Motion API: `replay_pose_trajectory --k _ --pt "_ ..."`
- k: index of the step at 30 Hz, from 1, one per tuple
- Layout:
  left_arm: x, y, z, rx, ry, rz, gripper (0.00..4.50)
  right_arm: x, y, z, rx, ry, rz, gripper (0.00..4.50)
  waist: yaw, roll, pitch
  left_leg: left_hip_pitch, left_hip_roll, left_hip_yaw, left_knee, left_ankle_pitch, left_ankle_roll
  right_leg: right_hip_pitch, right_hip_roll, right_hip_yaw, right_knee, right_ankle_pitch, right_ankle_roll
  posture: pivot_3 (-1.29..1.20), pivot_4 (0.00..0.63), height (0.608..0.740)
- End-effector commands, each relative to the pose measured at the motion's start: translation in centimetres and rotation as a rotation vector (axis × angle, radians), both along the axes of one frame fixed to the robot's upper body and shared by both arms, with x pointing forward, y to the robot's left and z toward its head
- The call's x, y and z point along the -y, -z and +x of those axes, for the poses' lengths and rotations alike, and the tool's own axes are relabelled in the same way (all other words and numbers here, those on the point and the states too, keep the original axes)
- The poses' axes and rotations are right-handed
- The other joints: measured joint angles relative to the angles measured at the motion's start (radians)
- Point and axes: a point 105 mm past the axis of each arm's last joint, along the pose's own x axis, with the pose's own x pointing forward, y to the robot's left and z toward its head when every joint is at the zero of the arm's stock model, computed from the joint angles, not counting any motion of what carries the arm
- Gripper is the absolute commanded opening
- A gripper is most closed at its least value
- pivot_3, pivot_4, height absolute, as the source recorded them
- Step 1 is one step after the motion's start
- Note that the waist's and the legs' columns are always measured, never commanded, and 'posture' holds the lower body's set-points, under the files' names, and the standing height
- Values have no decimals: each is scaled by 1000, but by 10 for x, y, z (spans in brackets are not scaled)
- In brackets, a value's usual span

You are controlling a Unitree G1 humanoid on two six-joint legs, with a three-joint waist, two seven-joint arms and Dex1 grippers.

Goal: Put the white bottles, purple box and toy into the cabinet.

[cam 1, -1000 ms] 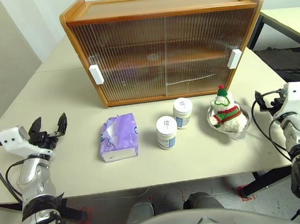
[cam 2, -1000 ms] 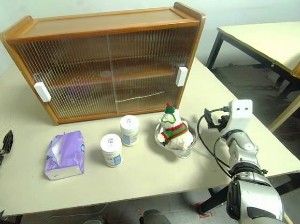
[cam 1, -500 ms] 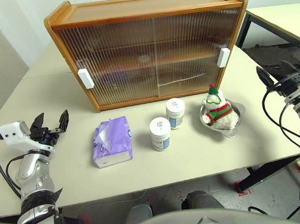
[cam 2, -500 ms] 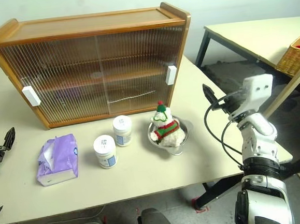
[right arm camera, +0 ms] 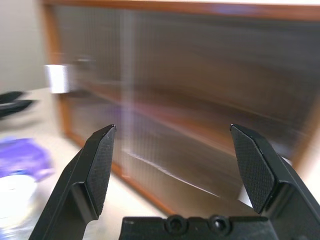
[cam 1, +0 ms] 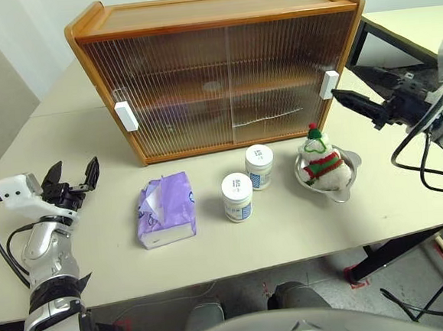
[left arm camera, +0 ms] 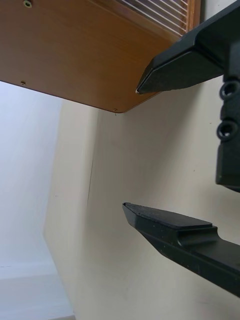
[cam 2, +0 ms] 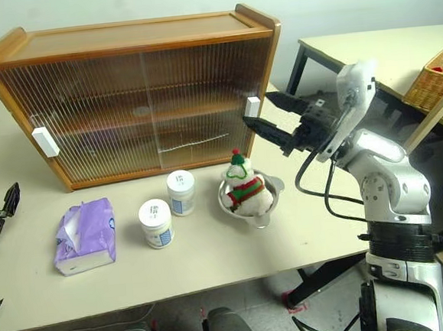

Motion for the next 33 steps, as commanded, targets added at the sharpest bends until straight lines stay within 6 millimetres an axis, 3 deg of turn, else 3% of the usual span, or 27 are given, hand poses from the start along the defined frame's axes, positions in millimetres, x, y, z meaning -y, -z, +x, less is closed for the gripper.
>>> replay_pose_trajectory --k 1,6,10,17,20,23,30,31,33 --pt "4 -4 3 4 13 8 4464 -21 -2 -14 -25 -142 -7 4500 2 0 0 -1 0 0 0 0 0 -1 0 0 0 0 0 -133 0 740" --pt "6 -5 1 -3 18 4 4464 -43 7 -34 -98 -291 6 4500 5 -1 0 -6 0 1 0 0 1 -2 2 0 0 0 -1 -118 0 740" --pt "19 -12 0 -9 83 16 4464 -54 24 -46 -185 -376 -4 4500 9 -1 -1 -8 0 2 0 -1 1 -3 3 -1 0 -1 -2 -102 0 740" --pt "44 -38 -8 23 215 -13 4464 -56 35 -45 -202 -390 -15 4500 17 -2 -1 -9 0 3 1 -1 1 -4 3 -1 0 -1 -2 -87 0 740" --pt "59 -49 -12 18 300 -27 3856 -56 37 -43 -201 -387 -16 4500 23 -2 -2 -8 0 3 1 -1 0 -4 3 0 0 -1 -3 -77 0 740" --pt "71 -58 -12 14 354 -21 2739 -56 39 -41 -197 -384 -21 4500 30 -3 -2 -8 0 3 1 -1 0 -5 3 0 1 -1 -5 -73 0 740" --pt "72 -71 1 38 307 -3 282 -59 39 -40 -187 -387 -24 4500 47 -3 -2 -7 1 3 1 -1 0 -5 3 0 2 0 -7 -69 0 740" --pt "73 -72 3 38 304 -2 20 -60 39 -40 -187 -388 -23 4500 48 -3 -2 -7 1 3 1 -1 0 -5 3 0 2 0 -7 -70 0 740" --pt "75 -73 9 35 298 -8 20 -60 39 -41 -187 -390 -23 4500 51 -3 -2 -6 1 3 1 -1 0 -5 3 1 2 0 -7 -73 0 740"
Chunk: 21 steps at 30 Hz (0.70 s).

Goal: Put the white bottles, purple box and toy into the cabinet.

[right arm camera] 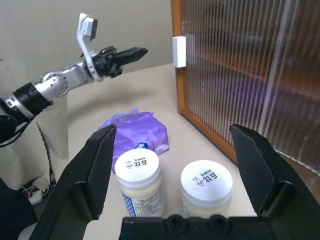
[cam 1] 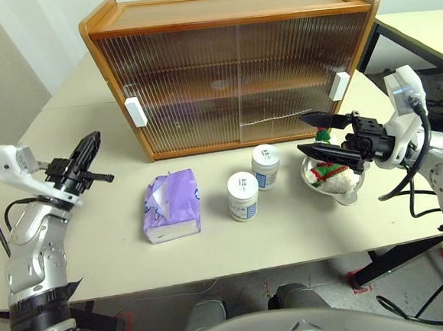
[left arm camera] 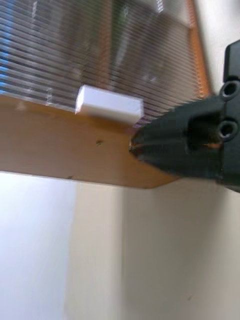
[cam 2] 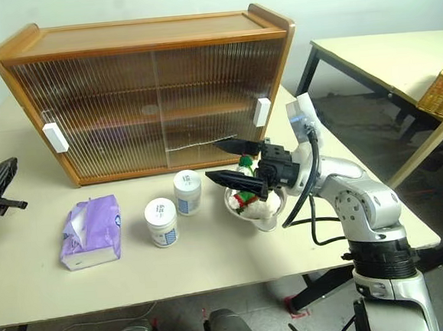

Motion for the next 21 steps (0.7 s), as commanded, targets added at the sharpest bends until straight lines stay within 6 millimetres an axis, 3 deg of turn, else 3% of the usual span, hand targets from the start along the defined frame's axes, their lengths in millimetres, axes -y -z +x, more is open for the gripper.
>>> replay_pose_trajectory --k 1,9,21 --pt "11 3 12 -28 12 2 20 -4 -2 -1 16 -8 -12 4500 2 0 0 0 0 0 0 0 0 0 0 0 0 0 0 -74 0 740" --pt "42 3 41 -25 112 43 20 -6 -2 -3 18 -5 -6 4500 9 0 0 1 0 0 5 -1 0 0 0 0 0 1 -1 -98 0 740" --pt "53 1 58 -21 162 77 20 -5 -5 -7 31 11 2 4500 5 0 0 0 0 0 8 -2 0 1 0 1 0 3 3 -127 0 740"
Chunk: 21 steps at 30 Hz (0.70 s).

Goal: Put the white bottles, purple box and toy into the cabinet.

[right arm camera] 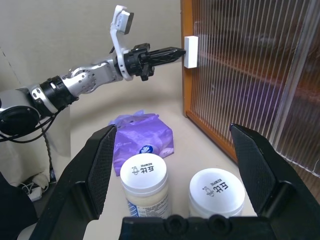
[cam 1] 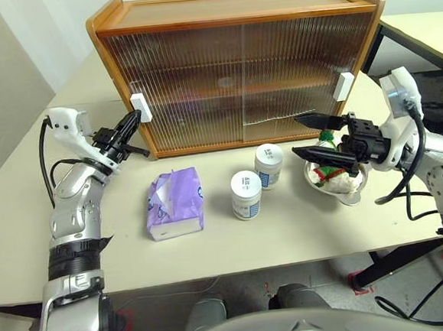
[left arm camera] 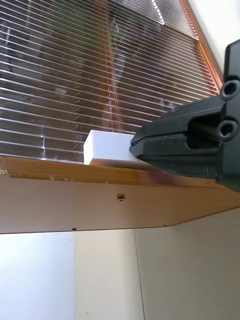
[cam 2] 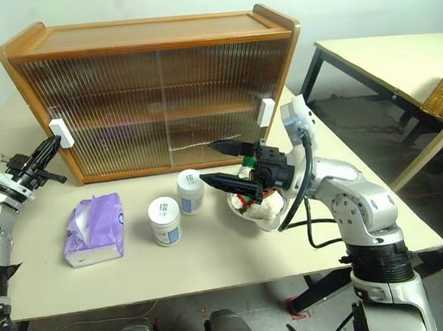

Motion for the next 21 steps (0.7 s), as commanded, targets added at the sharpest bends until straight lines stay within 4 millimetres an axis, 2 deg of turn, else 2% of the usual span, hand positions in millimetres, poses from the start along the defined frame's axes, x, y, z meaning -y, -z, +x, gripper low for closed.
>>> replay_pose_trajectory --k 1,12,21 --pt "2 -3 3 6 9 20 20 1 -3 -1 13 11 5 4500 -1 0 0 0 0 0 0 0 0 0 0 0 0 0 0 -127 0 740" --pt "0 -7 -16 23 -4 4 20 1 -2 1 11 11 7 4500 -9 0 0 -1 0 0 0 0 0 -1 0 0 -1 0 1 -111 0 740" --pt "-21 -7 -29 20 -87 -5 20 1 -1 4 13 7 4 4500 -11 0 0 -2 0 0 0 0 0 -2 0 0 -1 -1 1 -102 0 740"
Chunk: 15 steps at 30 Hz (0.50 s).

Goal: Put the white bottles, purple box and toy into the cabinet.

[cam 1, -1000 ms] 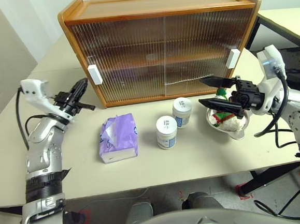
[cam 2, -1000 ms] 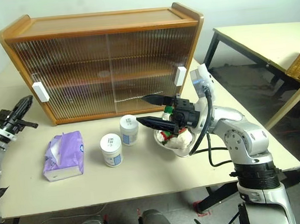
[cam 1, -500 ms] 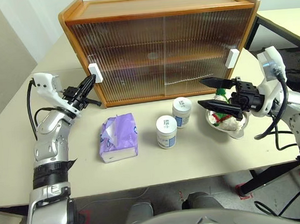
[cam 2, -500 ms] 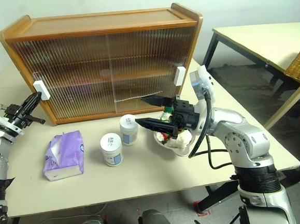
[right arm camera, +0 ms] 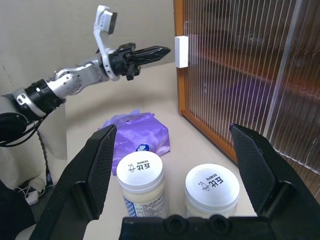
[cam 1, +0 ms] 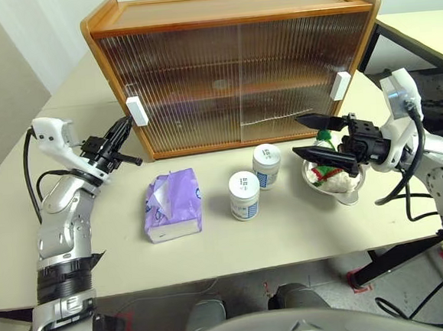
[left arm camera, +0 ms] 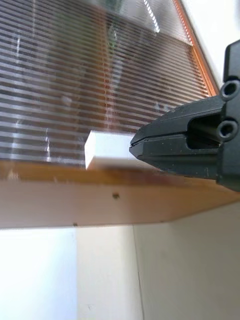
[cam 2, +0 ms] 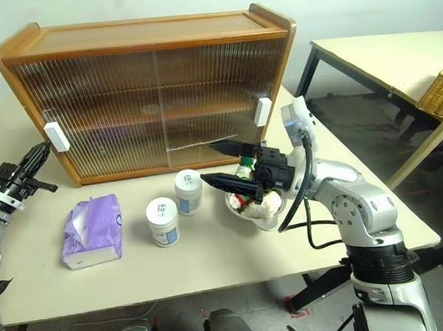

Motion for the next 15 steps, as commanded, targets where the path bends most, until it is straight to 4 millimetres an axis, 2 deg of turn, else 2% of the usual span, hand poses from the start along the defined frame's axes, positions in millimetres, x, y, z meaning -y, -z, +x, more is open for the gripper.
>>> replay_pose_trajectory --k 1,6,15 --pt "-11 -2 -2 1 -46 2 20 -1 -2 1 16 -6 -3 4500 0 0 0 0 0 0 0 0 0 0 0 0 0 0 0 -103 0 740" --pt "-16 -1 4 3 -80 0 20 -1 -3 1 17 -5 -6 4500 1 0 0 0 0 0 0 0 0 0 0 0 0 0 0 -108 0 740" --pt "-6 0 16 2 -27 5 20 2 -4 -1 23 11 -9 4500 0 0 0 0 0 0 0 0 0 0 0 1 0 0 0 -120 0 740"
